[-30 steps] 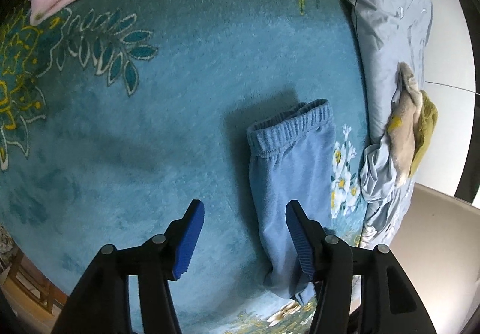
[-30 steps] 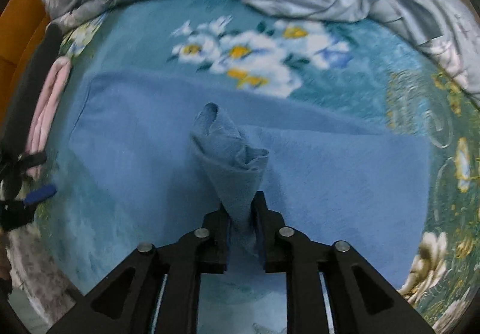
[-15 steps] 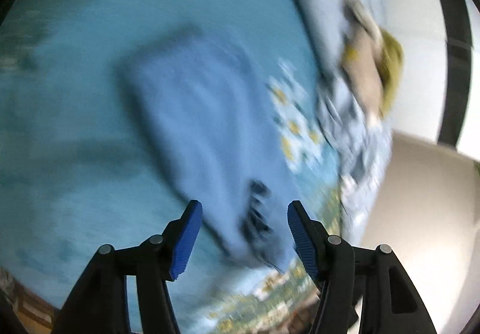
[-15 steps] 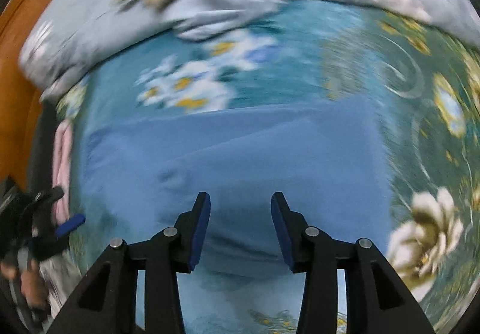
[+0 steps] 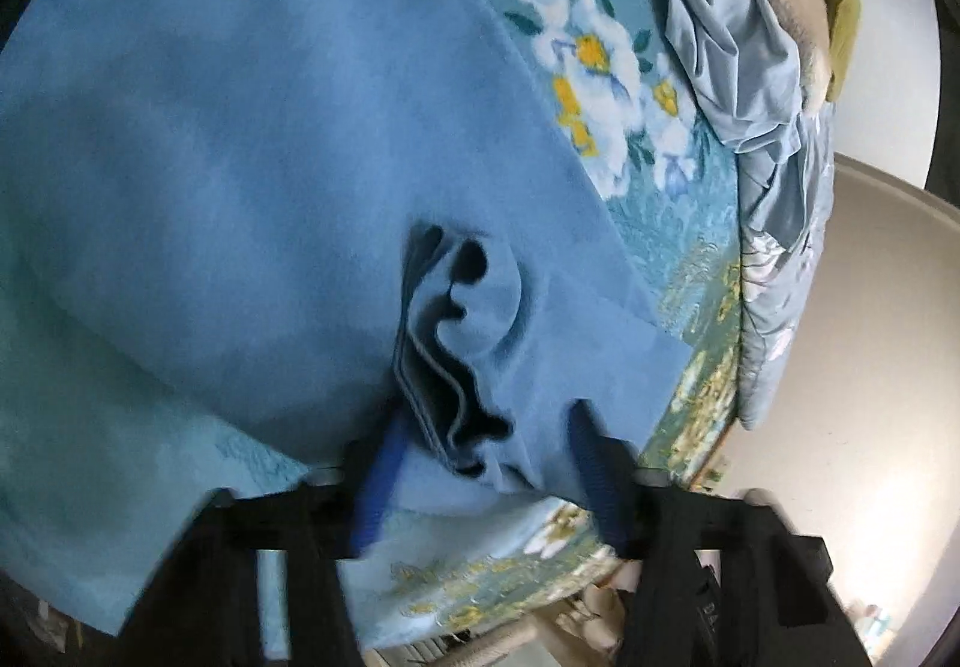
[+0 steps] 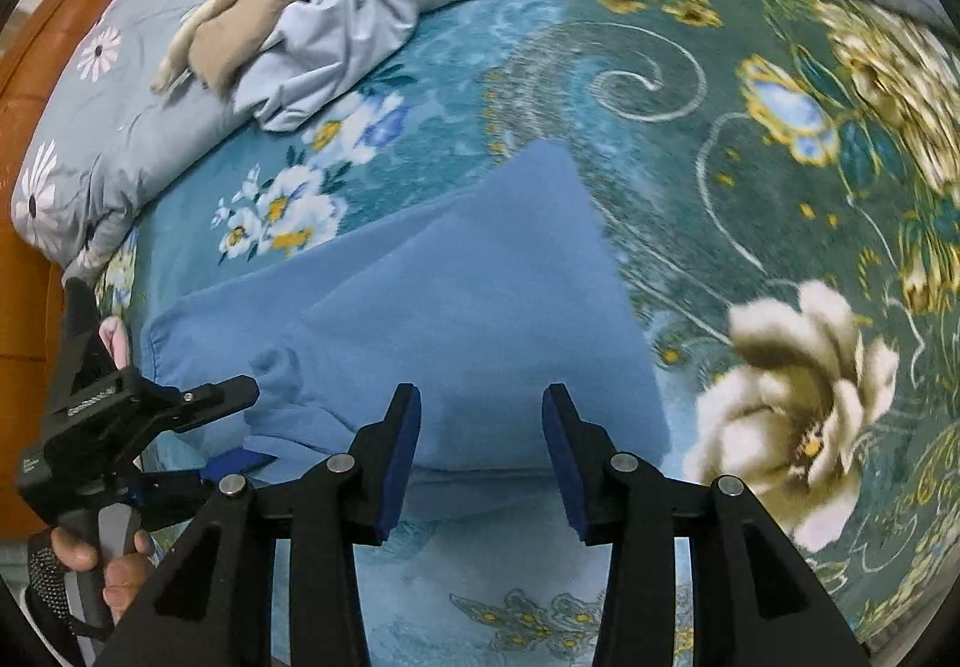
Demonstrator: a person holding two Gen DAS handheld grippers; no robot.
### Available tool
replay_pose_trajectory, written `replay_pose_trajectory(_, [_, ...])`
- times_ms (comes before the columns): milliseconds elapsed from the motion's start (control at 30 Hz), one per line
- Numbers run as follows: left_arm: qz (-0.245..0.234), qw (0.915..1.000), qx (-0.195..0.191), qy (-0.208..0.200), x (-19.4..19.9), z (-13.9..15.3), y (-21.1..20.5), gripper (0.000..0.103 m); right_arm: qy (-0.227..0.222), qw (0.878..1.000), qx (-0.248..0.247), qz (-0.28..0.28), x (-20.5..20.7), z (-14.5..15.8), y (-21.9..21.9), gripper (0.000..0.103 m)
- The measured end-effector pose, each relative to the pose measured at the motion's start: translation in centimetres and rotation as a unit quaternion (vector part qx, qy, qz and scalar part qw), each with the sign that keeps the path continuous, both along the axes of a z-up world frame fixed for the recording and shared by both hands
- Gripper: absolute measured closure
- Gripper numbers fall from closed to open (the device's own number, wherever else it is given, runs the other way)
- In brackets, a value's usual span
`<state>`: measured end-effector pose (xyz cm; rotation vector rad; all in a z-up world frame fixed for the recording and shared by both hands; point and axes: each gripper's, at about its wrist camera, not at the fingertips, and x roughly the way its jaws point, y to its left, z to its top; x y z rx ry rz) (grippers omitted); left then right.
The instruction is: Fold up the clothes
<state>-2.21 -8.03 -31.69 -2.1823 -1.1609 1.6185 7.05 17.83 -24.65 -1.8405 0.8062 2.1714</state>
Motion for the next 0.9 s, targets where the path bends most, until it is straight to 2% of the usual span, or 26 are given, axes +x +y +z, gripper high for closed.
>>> replay_pose_trajectory(33, [-0.007, 0.9999, -0.007, 0.004, -0.2, 0.2, 0.1, 0.084, 0.000, 1.000, -0.001, -0.004, 0.2, 0.0, 0.3, 0.060])
replay_pose_trajectory(67, [-0.013, 0.9998, -0.014, 0.009, -0.4, 0.3, 0.2, 0.092, 0.000, 1.000, -0.002, -0.008, 0.5, 0.0, 0.5, 0.060])
replay_pose_trajectory(167, [-0.051, 0.9978, -0.025, 0.034, -1.4, 1.4, 1.6, 0.094, -0.002, 1.000, -0.005, -0.021, 1.1, -0.2, 1.3, 0.060])
replay_pose_trajectory(233, [-0.077, 0.9948, -0.001, 0.066, -2.3, 3.0, 2.8, 0.094, -0.003, 1.000, -0.007, -0.030, 1.4, -0.3, 1.9, 0.060])
replay_pose_trajectory(300, [-0.100, 0.9834, 0.056, 0.140, -3.4, 6.6, 4.0, 0.094, 0.001, 0.999, -0.007, -0.038, 1.5, -0.1, 2.4, 0.060])
replay_pose_trajectory(333, [-0.115, 0.9752, 0.072, 0.175, -3.9, 8.3, 4.3, 0.094, 0.004, 0.999, -0.007, -0.041, 1.6, 0.0, 2.7, 0.060])
replay_pose_trajectory(367, [-0.129, 0.9658, 0.086, 0.208, -4.3, 10.0, 4.5, 0.094, 0.007, 0.999, -0.009, -0.043, 1.6, 0.0, 2.8, 0.060])
replay_pose_trajectory(400, [-0.145, 0.9617, 0.074, 0.220, -4.5, 10.6, 4.5, 0.094, 0.006, 0.999, -0.010, -0.041, 1.5, 0.0, 2.9, 0.060])
replay_pose_trajectory(433, [-0.157, 0.9608, 0.056, 0.222, -4.7, 10.5, 4.4, 0.094, 0.004, 0.999, -0.011, -0.038, 1.3, -0.2, 2.9, 0.060])
replay_pose_trajectory(500, [-0.163, 0.9692, 0.020, 0.184, -5.0, 7.8, 3.4, 0.094, -0.002, 0.999, -0.013, -0.031, 1.0, -0.7, 2.8, 0.059])
replay_pose_trajectory(567, [-0.143, 0.9816, -0.012, 0.126, -4.8, 4.1, 1.8, 0.093, -0.008, 0.999, -0.018, -0.025, 0.7, -1.1, 2.5, 0.060])
replay_pose_trajectory(633, [-0.121, 0.9884, -0.025, 0.089, -3.9, 1.5, 0.8, 0.093, -0.016, 1.000, -0.019, -0.018, 0.4, -1.8, 2.3, 0.060])
replay_pose_trajectory(767, [-0.118, 0.9896, -0.045, 0.069, -2.0, 0.5, -0.9, 0.094, -0.030, 0.999, -0.023, -0.004, -0.4, -3.0, 1.8, 0.059])
replay_pose_trajectory(900, [-0.119, 0.9885, -0.054, 0.077, -0.7, 1.5, -1.9, 0.093, -0.046, 0.999, -0.027, 0.010, -1.1, -4.2, 1.4, 0.060])
